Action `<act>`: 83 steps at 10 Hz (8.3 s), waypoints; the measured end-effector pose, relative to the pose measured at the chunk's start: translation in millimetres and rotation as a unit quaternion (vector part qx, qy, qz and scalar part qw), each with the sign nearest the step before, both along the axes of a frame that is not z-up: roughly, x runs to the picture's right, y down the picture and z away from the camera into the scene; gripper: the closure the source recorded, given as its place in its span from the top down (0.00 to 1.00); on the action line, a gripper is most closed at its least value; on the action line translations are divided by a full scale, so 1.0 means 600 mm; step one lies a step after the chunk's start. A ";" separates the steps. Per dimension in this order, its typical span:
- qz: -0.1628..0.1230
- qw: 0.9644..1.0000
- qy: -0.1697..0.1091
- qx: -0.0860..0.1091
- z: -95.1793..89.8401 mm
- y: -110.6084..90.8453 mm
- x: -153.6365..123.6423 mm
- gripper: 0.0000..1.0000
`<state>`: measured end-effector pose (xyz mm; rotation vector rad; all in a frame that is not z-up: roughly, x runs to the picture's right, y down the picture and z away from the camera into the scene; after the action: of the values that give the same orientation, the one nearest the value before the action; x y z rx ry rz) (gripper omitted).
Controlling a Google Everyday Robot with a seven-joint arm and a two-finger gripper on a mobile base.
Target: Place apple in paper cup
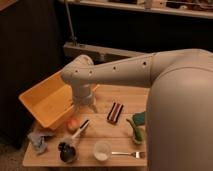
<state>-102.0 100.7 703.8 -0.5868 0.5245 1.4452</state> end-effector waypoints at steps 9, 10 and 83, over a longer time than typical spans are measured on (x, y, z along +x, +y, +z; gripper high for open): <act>0.000 1.000 0.000 0.000 0.000 0.000 0.000 0.65; 0.000 1.000 0.000 0.000 0.000 0.000 0.000 0.65; 0.054 0.989 -0.091 -0.100 -0.164 0.242 0.175 0.56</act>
<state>2.8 246.1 605.7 -0.9108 0.5014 1.4330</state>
